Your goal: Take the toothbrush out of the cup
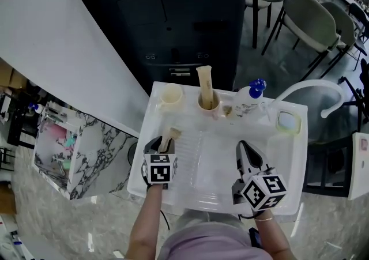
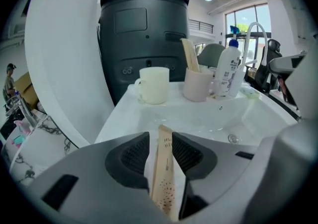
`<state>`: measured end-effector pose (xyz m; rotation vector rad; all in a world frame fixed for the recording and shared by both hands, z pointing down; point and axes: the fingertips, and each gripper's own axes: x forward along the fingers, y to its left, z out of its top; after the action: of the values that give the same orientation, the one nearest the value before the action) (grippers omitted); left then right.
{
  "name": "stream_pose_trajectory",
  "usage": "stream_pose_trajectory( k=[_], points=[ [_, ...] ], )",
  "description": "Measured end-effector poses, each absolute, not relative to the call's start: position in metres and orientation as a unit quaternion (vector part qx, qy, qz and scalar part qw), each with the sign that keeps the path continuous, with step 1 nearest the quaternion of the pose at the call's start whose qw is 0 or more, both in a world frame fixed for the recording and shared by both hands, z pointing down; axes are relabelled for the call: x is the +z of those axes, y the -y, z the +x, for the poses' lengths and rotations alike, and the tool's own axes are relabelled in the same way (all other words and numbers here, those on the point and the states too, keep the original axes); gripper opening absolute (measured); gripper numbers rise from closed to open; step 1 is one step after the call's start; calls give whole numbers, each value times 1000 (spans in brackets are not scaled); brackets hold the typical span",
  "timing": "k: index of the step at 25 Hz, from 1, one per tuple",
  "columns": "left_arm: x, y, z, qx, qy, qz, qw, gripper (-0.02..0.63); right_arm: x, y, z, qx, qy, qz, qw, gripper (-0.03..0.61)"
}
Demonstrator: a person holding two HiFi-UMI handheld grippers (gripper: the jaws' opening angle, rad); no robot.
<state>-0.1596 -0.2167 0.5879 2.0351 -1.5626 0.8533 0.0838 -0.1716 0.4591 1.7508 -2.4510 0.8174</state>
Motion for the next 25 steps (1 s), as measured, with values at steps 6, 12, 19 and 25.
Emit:
stream_pose_trajectory(
  k=[6,12,19,25],
  points=[
    [531,226,-148,256,579,753,180,140,444,166,91,249,790,561,-4,5],
    [474,249,-108,175,567,790,154,144,432,162,108,238,784,573,-17,5],
    [442,288,-52,92,537,824,153,160,429,159,130,235,769,593,-25,5],
    [439,329,-30,69,539,824,161,178,436,161,155,242,748,618,-28,5]
  ],
)
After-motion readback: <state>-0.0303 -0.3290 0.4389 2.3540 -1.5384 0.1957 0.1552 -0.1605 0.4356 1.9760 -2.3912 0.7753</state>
